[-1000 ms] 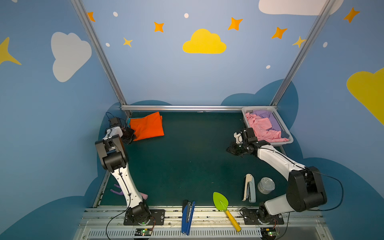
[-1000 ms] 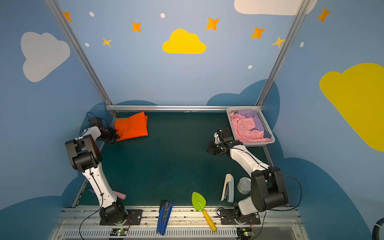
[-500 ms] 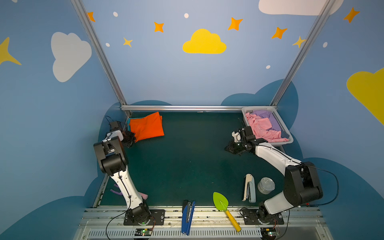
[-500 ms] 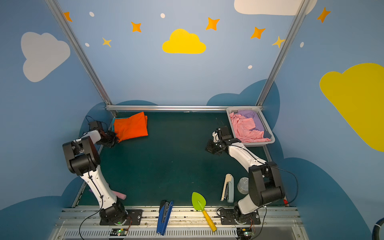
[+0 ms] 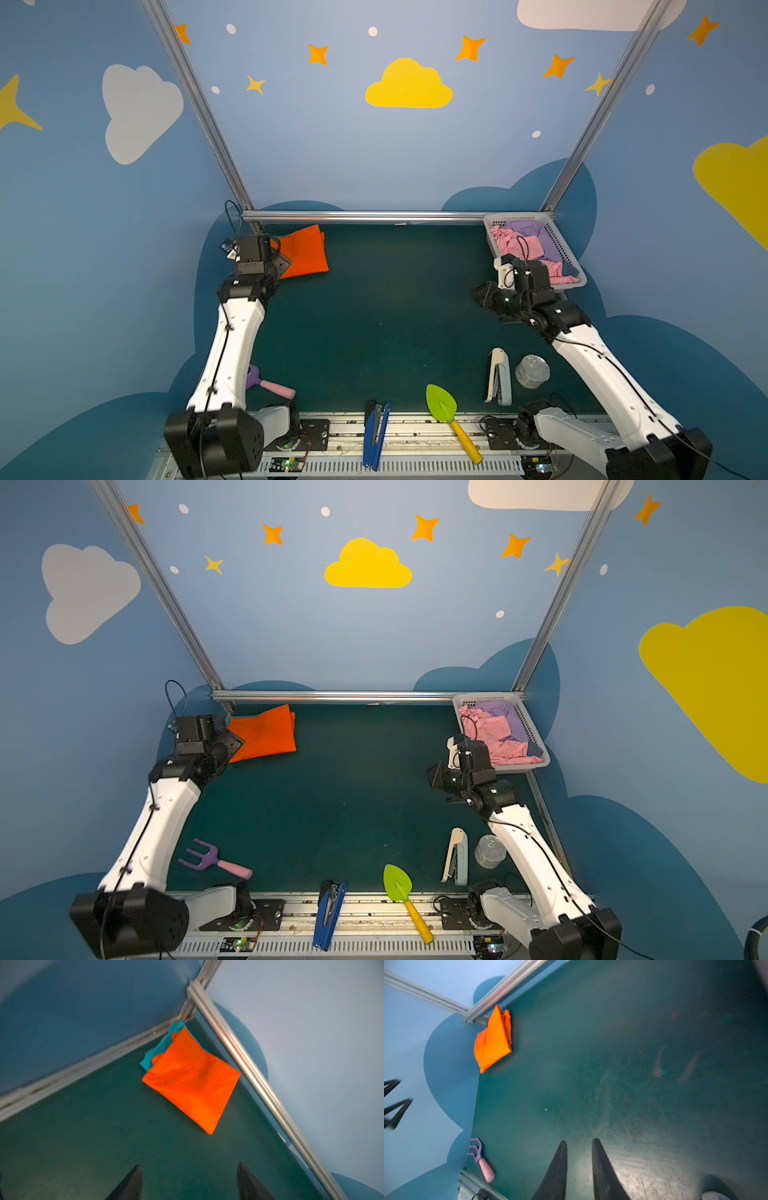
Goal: Fold and stack the t-shirts
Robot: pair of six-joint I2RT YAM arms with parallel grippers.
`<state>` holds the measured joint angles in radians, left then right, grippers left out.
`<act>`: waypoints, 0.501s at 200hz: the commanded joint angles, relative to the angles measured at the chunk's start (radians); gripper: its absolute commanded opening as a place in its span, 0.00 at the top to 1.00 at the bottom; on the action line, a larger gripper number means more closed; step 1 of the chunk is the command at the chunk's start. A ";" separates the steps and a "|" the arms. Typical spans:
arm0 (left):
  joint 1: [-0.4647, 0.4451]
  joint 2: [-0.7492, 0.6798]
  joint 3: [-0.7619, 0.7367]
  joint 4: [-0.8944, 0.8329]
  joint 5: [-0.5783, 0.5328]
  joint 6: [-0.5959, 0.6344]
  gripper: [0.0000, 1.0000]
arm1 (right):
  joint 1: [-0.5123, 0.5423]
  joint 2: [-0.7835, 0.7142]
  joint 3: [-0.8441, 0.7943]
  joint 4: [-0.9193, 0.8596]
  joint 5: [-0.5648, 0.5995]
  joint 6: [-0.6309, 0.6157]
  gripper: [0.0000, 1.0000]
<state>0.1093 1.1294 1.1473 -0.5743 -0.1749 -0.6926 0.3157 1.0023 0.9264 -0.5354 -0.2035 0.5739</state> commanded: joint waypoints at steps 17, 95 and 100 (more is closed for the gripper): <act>-0.011 -0.343 -0.201 0.019 -0.106 -0.001 0.13 | -0.004 -0.244 -0.144 0.088 0.163 -0.066 0.67; -0.013 -0.795 -0.487 0.060 -0.047 -0.068 0.00 | -0.006 -0.606 -0.312 0.203 0.567 -0.003 0.14; -0.013 -0.813 -0.505 0.070 -0.046 -0.072 0.00 | -0.005 -0.609 -0.314 0.198 0.586 -0.004 0.14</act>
<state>0.0986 0.3836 0.6792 -0.5430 -0.2379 -0.7376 0.3119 0.4164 0.6388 -0.3634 0.2081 0.5468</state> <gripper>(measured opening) 0.997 0.858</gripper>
